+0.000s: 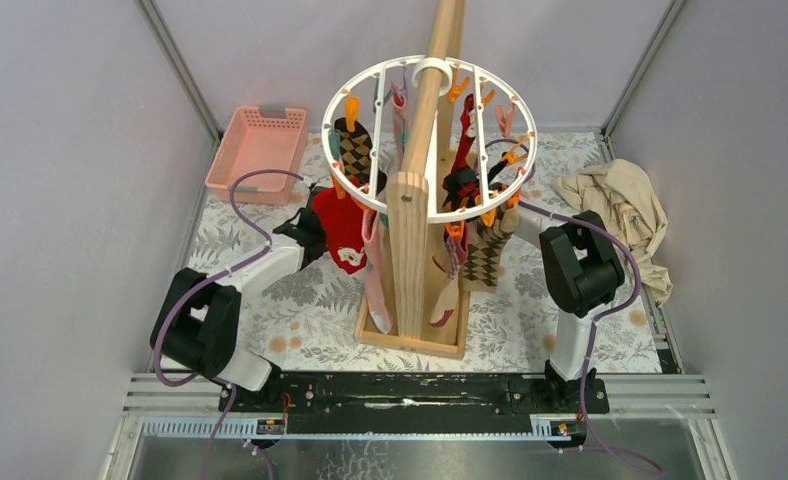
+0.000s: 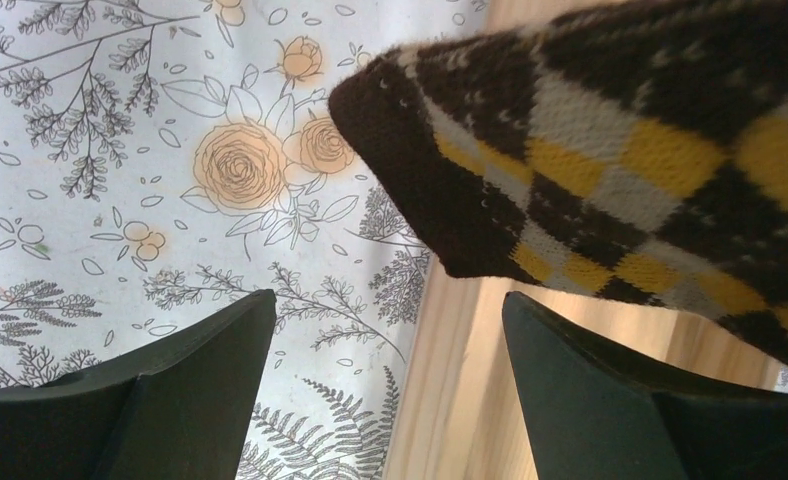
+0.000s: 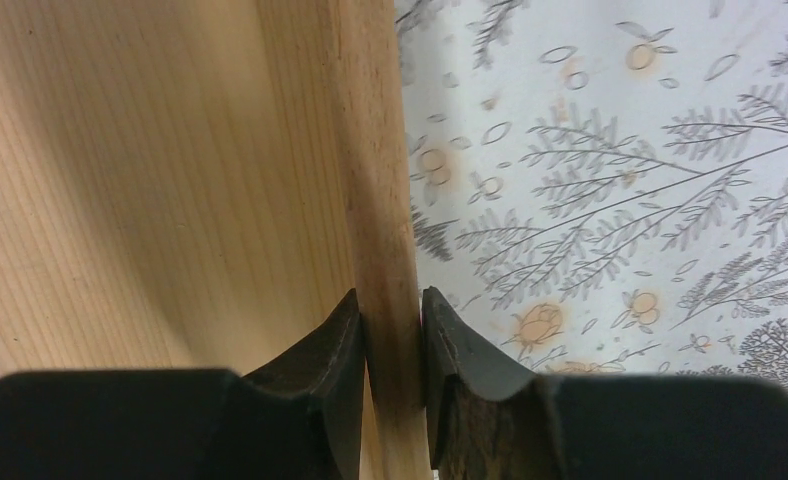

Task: Remove the socks clipped to the hanger
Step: Adjust the clothesline at the center of the board.

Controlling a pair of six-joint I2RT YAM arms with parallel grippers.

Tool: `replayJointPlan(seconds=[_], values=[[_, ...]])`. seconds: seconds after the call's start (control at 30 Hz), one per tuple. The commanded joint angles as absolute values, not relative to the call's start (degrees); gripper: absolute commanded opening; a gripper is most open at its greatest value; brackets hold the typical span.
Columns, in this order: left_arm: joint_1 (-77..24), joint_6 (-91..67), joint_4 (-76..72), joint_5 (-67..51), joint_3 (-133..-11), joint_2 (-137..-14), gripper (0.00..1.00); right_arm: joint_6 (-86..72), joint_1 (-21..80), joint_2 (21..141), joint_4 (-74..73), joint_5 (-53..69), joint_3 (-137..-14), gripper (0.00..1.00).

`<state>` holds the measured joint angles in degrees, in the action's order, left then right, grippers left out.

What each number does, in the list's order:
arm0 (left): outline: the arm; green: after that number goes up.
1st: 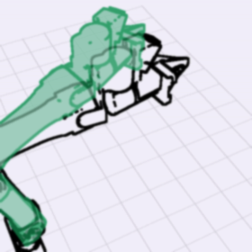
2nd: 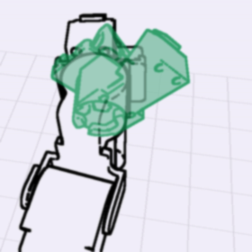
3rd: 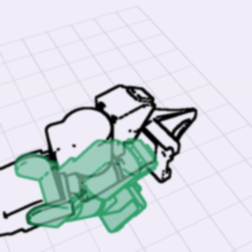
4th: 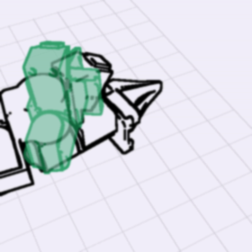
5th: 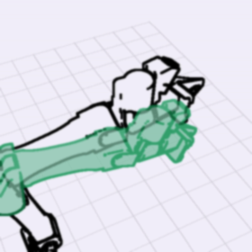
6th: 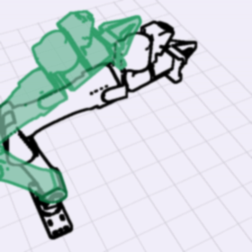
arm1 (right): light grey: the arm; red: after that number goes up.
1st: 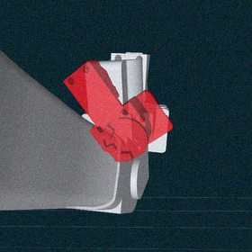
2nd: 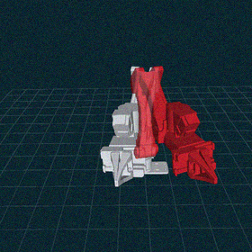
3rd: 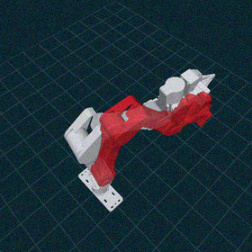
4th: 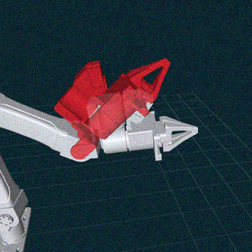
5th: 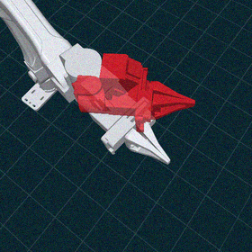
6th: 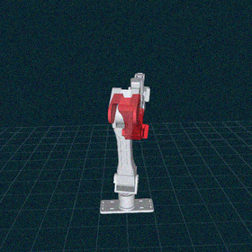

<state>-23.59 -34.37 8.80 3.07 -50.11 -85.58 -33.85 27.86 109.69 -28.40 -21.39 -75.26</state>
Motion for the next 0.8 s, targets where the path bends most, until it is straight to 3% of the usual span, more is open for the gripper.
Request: replayJointPlan(seconds=[0.0, 0.6, 0.77], values=[[-23.73, -34.04, 9.4, 4.59, -48.96, -83.78, 0.92, -43.84, 20.92, 108.0, -28.55, -32.91, -77.01, 0.0], [-23.98, -35.85, 14.16, 8.3, -45.83, -77.05, 0.93, -63.93, 13.07, 112.72, -34.55, -33.96, -82.77, 0.0], [-25.37, -36.7, 12.84, 4.85, -44.15, -75.98, 0.85, -68.99, 13.05, 114.78, -32.44, -29.76, -84.44, 0.0]])
